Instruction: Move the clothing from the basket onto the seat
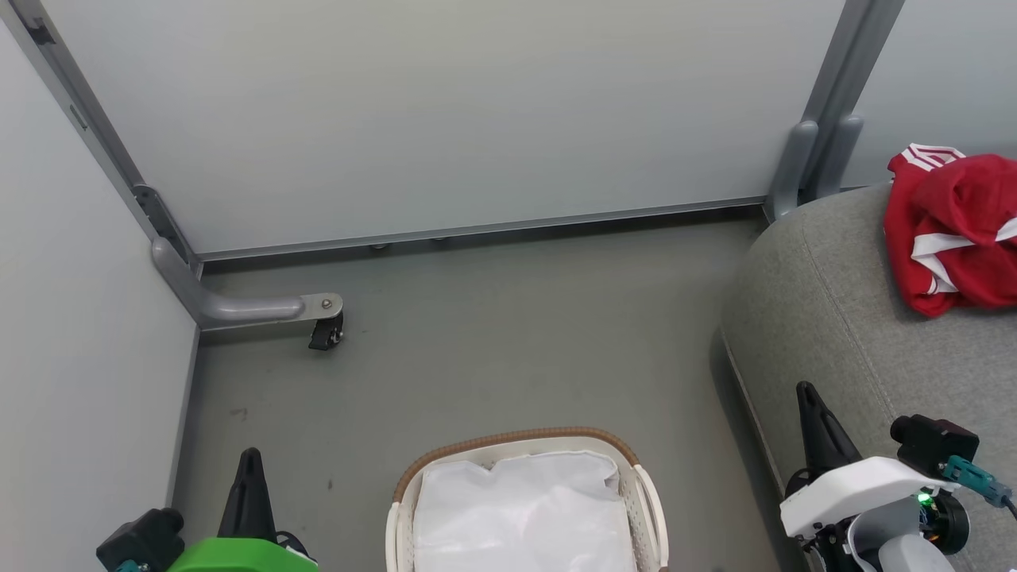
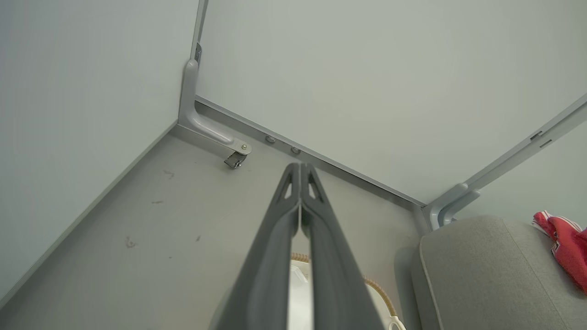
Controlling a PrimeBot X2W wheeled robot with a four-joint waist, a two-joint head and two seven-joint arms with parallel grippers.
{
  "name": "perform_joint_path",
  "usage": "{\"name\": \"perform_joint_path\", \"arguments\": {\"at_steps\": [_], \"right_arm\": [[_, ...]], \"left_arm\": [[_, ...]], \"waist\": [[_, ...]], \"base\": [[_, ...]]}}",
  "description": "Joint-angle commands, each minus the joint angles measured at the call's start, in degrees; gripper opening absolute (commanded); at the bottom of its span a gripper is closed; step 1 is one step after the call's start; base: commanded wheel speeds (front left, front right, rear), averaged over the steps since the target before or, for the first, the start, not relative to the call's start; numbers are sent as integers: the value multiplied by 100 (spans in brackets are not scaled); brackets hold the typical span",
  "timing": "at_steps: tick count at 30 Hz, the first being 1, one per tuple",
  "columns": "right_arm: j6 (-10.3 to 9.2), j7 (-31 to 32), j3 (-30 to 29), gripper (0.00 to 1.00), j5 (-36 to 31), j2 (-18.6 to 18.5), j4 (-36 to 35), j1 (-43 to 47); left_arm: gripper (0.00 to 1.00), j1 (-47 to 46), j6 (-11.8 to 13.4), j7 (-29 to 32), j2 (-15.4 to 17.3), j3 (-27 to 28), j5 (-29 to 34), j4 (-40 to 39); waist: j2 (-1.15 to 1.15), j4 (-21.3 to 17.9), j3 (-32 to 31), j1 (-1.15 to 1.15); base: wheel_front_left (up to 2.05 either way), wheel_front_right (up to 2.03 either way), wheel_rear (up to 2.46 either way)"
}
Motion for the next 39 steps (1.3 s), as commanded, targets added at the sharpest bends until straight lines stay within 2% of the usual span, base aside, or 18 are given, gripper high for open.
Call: {"name": "perform_joint_path", "arguments": {"at_steps": [1,17,39], "right_arm": [[-1,56,-41,0,271,-35,-123,-80],[-2,408,-141,0,1666,-46,-235,-85],[-3,812,-262,0,3242,-58,-352,-99]], "left_arm": [[0,-191,-39,53,12,52,-227,-90],[0,-370,-131,411,16,232,-1454,-103],[0,-567,-239,813,21,436,-2838,-115]], "waist": [[0,-4,0,0],[0,-46,2,0],[0,-103,3,0]], "base": [[0,0,0],[0,0,0],[0,0,0]]}}
